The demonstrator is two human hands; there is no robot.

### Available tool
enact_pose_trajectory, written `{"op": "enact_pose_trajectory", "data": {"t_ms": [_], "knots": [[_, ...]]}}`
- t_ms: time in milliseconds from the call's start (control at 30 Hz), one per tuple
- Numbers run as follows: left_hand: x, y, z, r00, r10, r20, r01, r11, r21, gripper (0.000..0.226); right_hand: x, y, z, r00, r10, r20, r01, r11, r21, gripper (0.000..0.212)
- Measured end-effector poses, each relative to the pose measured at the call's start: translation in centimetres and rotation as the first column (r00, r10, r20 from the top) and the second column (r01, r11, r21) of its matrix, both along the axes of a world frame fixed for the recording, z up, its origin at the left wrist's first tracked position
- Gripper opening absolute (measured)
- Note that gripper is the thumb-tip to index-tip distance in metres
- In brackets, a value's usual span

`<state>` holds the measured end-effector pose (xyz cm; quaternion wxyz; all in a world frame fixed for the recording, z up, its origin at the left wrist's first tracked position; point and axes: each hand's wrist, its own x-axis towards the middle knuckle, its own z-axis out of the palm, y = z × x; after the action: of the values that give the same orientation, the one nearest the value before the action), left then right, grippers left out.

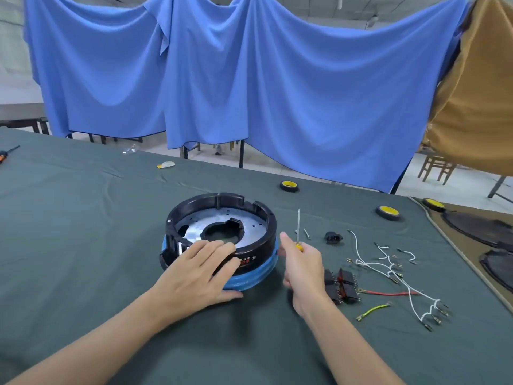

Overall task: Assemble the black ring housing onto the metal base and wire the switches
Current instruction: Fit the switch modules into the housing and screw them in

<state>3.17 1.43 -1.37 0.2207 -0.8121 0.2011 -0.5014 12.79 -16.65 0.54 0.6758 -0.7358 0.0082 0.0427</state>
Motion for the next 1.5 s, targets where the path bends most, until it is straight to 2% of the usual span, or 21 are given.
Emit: {"op": "enact_pose_trajectory", "data": {"t_ms": [133, 233, 333, 467, 533, 600, 667, 733, 833, 967, 1100, 1200, 1333, 1433, 1500], "knots": [[0.1, -0.3, -0.1, 0.998, -0.051, 0.021, 0.054, 0.983, -0.175, 0.035, 0.3, 0.4, -0.2, 0.999, 0.028, 0.031, -0.027, 0.998, -0.051, 0.046], [0.1, -0.3, -0.4, 0.998, -0.066, 0.007, 0.065, 0.954, -0.292, 0.027, 0.7, 0.8, 0.2, 0.998, 0.028, 0.053, -0.025, 0.998, -0.051, 0.040], [0.2, -0.1, -0.4, 0.995, -0.102, -0.003, 0.095, 0.941, -0.325, 0.022, 1.0, 1.2, 0.3, 0.995, 0.062, 0.081, -0.055, 0.995, -0.079, 0.034], [0.5, 0.5, -0.4, 0.993, -0.111, -0.046, 0.095, 0.958, -0.272, 0.020, 1.7, 1.5, 0.6, 0.994, 0.100, 0.052, -0.097, 0.994, -0.057, 0.029], [0.5, 1.0, -0.5, 0.989, -0.132, -0.073, 0.100, 0.935, -0.339, 0.022, 1.8, 1.6, 0.8, 0.991, 0.128, 0.034, -0.128, 0.992, -0.017, 0.026], [0.5, 1.3, -0.5, 0.978, -0.195, -0.069, 0.132, 0.847, -0.514, 0.026, 1.6, 1.7, 0.8, 0.989, 0.140, 0.042, -0.140, 0.990, -0.002, 0.017], [0.5, 1.3, -0.2, 0.967, -0.254, -0.024, 0.168, 0.706, -0.688, 0.028, 1.2, 1.9, 0.8, 0.990, 0.129, 0.058, -0.129, 0.992, -0.005, 0.011], [0.7, 1.3, 0.0, 0.965, -0.263, 0.014, 0.182, 0.627, -0.758, 0.024, 0.8, 2.2, 0.8, 0.992, 0.112, 0.054, -0.112, 0.994, 0.000, 0.009], [1.0, 1.8, 0.0, 0.975, -0.221, 0.002, 0.147, 0.644, -0.750, 0.023, 0.0, 2.6, 0.7, 0.995, 0.095, 0.028, -0.096, 0.995, 0.015, 0.015], [0.8, 2.9, 0.9, 0.991, -0.134, -0.027, 0.068, 0.657, -0.751, 0.030, -0.9, 2.6, 0.5, 0.997, 0.068, 0.022, -0.066, 0.995, -0.071, 0.027], [0.9, 0.2, 3.5, 1.000, -0.017, 0.008, 0.018, 0.819, -0.574, 0.024, -0.1, 1.6, 1.1, 0.997, 0.078, 0.015, -0.077, 0.995, -0.057, 0.025], [1.7, -3.6, 5.5, 0.986, 0.075, -0.146, -0.138, 0.861, -0.489, 0.026, 2.1, 0.3, 2.0, 0.999, 0.019, 0.027, -0.018, 0.998, -0.064, 0.016], [4.3, -6.9, 6.1, 0.853, 0.277, -0.443, -0.473, 0.769, -0.430, 0.029, 5.8, -1.5, 3.1, 0.990, -0.043, 0.138, 0.072, 0.973, -0.218, 0.020], [5.5, -8.0, 5.2, 0.794, 0.446, -0.413, -0.561, 0.800, -0.213, 0.033, 8.1, -1.9, 2.8, 0.981, 0.034, 0.190, 0.046, 0.915, -0.401, 0.034], [6.1, -8.0, 4.1, 0.806, 0.459, -0.374, -0.541, 0.827, -0.150, 0.031, 9.3, -1.8, 2.2, 0.974, 0.108, 0.200, 0.025, 0.824, -0.566, 0.040]]}}
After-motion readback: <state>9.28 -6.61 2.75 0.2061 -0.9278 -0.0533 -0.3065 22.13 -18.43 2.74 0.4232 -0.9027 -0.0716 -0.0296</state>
